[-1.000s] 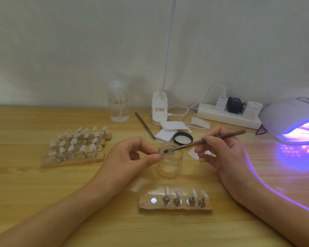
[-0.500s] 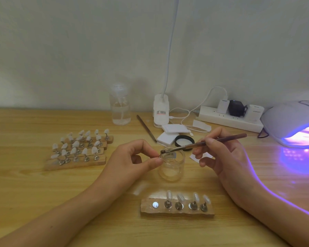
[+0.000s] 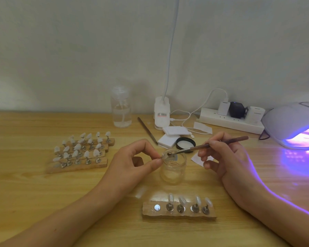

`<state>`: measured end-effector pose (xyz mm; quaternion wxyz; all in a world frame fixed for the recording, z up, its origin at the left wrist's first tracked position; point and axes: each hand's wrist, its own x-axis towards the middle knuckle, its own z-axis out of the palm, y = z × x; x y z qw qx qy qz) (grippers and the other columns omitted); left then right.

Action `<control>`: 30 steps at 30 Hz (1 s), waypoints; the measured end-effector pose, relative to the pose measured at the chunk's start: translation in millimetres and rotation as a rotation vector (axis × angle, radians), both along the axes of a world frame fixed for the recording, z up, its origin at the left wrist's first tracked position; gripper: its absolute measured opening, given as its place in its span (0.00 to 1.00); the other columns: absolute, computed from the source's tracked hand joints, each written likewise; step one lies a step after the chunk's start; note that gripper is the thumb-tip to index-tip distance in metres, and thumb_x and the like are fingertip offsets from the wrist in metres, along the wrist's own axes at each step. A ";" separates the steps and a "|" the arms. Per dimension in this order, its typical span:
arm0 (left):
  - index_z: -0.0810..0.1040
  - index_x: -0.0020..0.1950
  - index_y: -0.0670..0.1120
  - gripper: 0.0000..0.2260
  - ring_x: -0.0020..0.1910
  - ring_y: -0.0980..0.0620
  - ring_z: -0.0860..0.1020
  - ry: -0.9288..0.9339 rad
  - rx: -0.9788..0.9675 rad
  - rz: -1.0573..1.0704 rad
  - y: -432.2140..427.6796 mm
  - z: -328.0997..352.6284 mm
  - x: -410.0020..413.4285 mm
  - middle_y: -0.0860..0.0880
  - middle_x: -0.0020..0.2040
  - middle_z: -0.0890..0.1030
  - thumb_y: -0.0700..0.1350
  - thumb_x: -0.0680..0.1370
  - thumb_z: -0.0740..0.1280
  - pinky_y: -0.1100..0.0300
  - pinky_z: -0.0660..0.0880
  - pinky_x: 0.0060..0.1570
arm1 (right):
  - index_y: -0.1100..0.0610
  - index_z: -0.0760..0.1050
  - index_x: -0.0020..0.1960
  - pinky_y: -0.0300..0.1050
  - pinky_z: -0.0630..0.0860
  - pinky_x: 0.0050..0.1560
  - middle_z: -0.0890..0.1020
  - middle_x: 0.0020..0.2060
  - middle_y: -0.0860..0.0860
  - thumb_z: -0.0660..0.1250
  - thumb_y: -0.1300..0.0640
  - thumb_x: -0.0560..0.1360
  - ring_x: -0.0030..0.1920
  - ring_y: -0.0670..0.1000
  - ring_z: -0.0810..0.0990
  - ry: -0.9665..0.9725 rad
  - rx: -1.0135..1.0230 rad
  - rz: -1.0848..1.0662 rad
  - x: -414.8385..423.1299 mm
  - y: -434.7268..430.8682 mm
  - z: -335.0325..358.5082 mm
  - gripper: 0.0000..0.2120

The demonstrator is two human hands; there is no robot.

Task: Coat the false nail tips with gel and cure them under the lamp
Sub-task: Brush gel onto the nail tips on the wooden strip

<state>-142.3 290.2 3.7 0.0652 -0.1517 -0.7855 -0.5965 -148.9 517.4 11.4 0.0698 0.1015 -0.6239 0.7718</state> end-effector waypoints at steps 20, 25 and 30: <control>0.79 0.39 0.52 0.06 0.25 0.59 0.64 0.039 -0.010 -0.012 -0.6 -3.9 -1.1 0.53 0.25 0.70 0.44 0.74 0.74 0.71 0.64 0.28 | 0.52 0.77 0.37 0.38 0.74 0.29 0.81 0.33 0.55 0.68 0.56 0.73 0.35 0.48 0.79 -0.043 -0.059 0.041 -3.1 1.1 -0.6 0.06; 0.79 0.39 0.52 0.06 0.25 0.58 0.64 0.057 -0.011 -0.011 -0.5 -3.0 -0.9 0.50 0.27 0.73 0.43 0.74 0.74 0.70 0.65 0.29 | 0.53 0.76 0.38 0.39 0.74 0.29 0.81 0.34 0.56 0.71 0.54 0.72 0.35 0.50 0.80 -0.054 -0.004 0.047 -1.5 -1.1 -0.4 0.07; 0.79 0.40 0.49 0.05 0.24 0.59 0.64 0.068 -0.016 -0.014 0.8 -2.0 -0.5 0.60 0.27 0.75 0.42 0.74 0.73 0.72 0.65 0.28 | 0.52 0.77 0.38 0.38 0.75 0.29 0.81 0.35 0.56 0.69 0.55 0.74 0.36 0.49 0.80 -0.026 -0.040 0.086 -2.1 0.0 0.2 0.06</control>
